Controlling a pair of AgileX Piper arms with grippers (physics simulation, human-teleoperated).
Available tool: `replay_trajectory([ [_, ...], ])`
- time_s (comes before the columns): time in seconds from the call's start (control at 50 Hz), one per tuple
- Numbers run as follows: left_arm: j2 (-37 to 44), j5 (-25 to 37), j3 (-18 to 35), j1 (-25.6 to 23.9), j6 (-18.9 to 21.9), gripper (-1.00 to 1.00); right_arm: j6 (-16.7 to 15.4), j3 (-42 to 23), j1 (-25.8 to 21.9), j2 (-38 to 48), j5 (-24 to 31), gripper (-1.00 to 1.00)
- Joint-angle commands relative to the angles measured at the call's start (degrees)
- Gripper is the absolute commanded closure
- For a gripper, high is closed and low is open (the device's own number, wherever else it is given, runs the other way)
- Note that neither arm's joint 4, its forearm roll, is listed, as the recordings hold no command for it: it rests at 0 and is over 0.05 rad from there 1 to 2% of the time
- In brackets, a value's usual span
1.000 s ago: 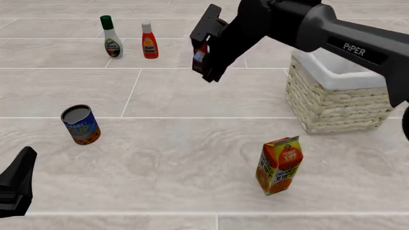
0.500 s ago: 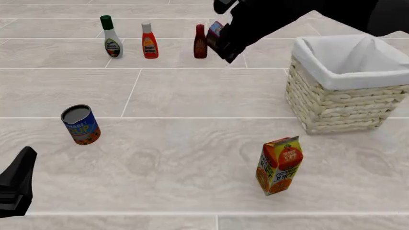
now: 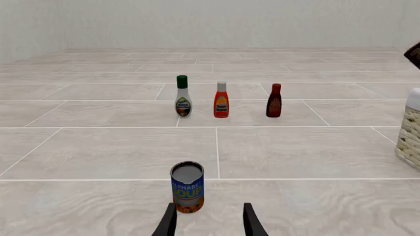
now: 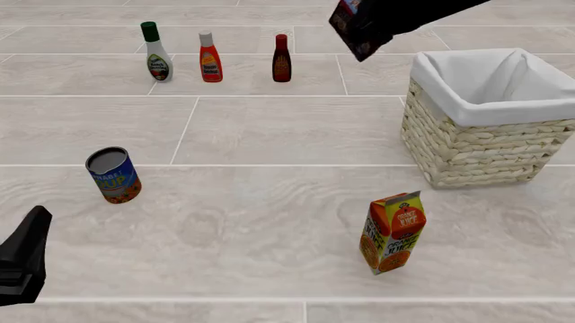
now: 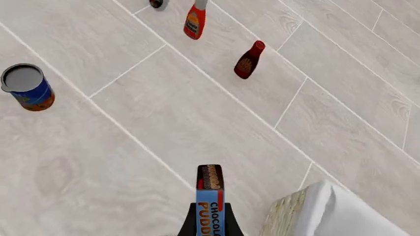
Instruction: Pick the chocolate pudding and place it in the basket.
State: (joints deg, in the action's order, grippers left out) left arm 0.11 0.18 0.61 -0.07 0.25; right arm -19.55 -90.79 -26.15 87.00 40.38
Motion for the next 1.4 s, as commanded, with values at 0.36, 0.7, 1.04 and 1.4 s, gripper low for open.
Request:
replay_trajectory([
  [0.36,0.0,-0.1,-0.1,0.0,0.0,-1.0,2.5,1.9,8.0,-8.6,2.2,1.0],
  [0.7,0.0,-0.1,-0.1,0.1,0.0,-1.0,1.6,3.0,12.9,-11.3,3.0,1.0],
  [1.04,0.0,-0.1,-0.1,0.1,0.0,-1.0,0.3,4.4,19.1,-13.5,4.5,1.0],
  [1.4,0.0,-0.1,-0.1,0.1,0.0,-1.0,-1.6,6.1,24.7,-15.9,5.3,1.0],
])
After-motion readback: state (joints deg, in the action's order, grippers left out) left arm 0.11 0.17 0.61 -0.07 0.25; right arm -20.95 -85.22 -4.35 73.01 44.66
